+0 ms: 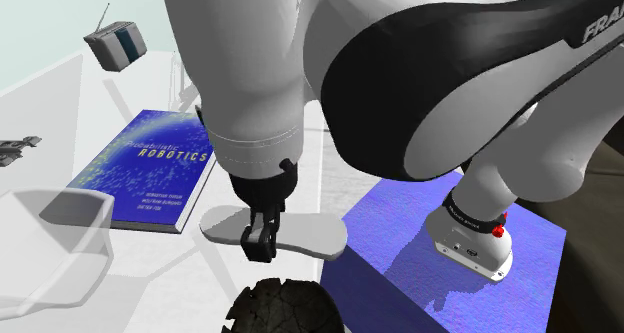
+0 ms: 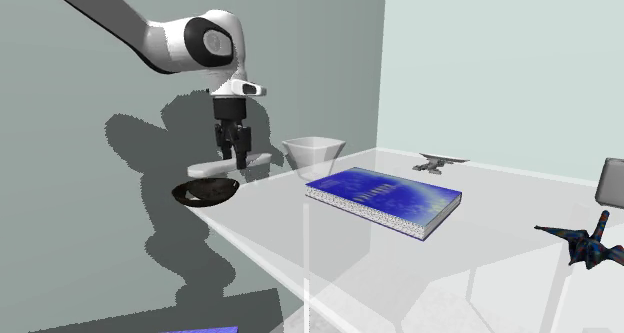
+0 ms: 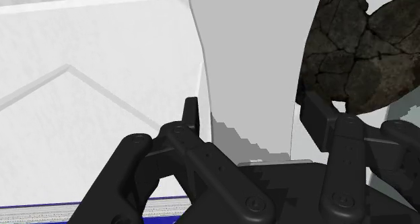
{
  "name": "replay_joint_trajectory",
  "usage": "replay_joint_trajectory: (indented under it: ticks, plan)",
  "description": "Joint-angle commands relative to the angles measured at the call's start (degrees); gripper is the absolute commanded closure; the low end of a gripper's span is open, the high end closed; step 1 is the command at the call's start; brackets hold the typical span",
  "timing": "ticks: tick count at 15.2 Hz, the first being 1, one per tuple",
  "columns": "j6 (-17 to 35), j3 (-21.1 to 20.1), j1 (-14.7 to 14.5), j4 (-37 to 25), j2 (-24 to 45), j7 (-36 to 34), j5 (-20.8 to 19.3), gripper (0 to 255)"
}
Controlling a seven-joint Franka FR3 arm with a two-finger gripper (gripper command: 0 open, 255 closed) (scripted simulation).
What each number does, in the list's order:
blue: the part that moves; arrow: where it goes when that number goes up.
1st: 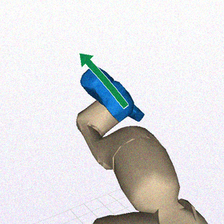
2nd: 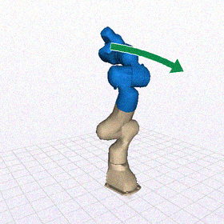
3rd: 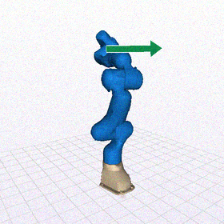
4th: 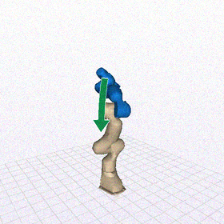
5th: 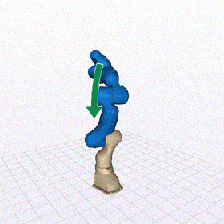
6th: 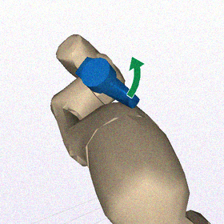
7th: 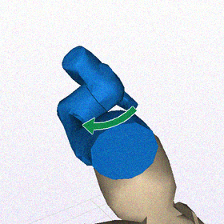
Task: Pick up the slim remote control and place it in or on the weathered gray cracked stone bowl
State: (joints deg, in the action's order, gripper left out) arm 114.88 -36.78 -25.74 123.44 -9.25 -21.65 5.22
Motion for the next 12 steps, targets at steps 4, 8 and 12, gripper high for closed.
replay_joint_trajectory:
  ticks: [4, 8, 12]
  plan:
    - [-0.7, -4.7, -2.7, -3.1, 2.6, -8.1, -1.1, 255]
    - [-1.2, -8.6, -5.0, -6.5, 6.2, -15.5, -3.4, 255]
    - [1.8, -8.8, -5.1, -4.4, 7.5, -16.2, -4.4, 255]
